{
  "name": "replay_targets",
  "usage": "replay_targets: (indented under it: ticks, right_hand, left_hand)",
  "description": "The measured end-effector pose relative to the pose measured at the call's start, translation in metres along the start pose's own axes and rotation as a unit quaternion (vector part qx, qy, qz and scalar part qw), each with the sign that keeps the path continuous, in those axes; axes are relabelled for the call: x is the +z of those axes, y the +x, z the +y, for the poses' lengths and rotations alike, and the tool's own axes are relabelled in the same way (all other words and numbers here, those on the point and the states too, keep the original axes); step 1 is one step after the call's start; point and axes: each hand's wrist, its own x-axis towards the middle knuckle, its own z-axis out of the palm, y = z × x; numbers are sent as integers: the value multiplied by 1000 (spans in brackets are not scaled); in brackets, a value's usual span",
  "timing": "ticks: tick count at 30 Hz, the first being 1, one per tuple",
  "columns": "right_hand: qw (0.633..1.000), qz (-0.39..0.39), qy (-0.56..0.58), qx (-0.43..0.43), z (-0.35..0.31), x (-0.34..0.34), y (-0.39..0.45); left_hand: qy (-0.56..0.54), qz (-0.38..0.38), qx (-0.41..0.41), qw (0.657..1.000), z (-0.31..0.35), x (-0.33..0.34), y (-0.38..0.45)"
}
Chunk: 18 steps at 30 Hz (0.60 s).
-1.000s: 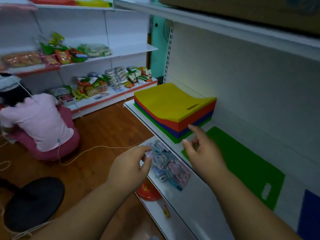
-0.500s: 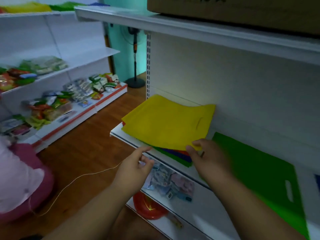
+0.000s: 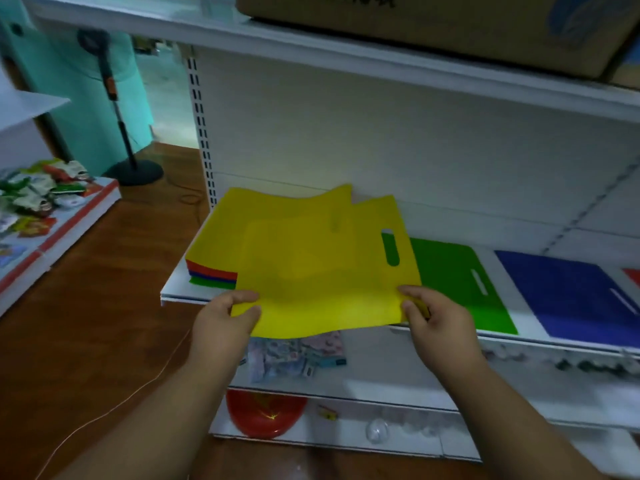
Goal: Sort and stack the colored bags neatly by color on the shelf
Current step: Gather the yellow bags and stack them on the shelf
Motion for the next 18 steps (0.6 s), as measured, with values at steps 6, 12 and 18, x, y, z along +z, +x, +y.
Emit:
replay_targets:
  ticks: [6,12,18]
  right_hand:
    - [996,82,-13,33,35,-48,-26]
    - [981,158,-45,103,101,-110,-79]
    - [956,222,-89,172,199,-208,-146]
  left_hand:
    - [164,-20,134,977,6,46,-27]
    - [177,-64,285,940,39,128,-59]
    - [140,-165,331,919,50,265,-134]
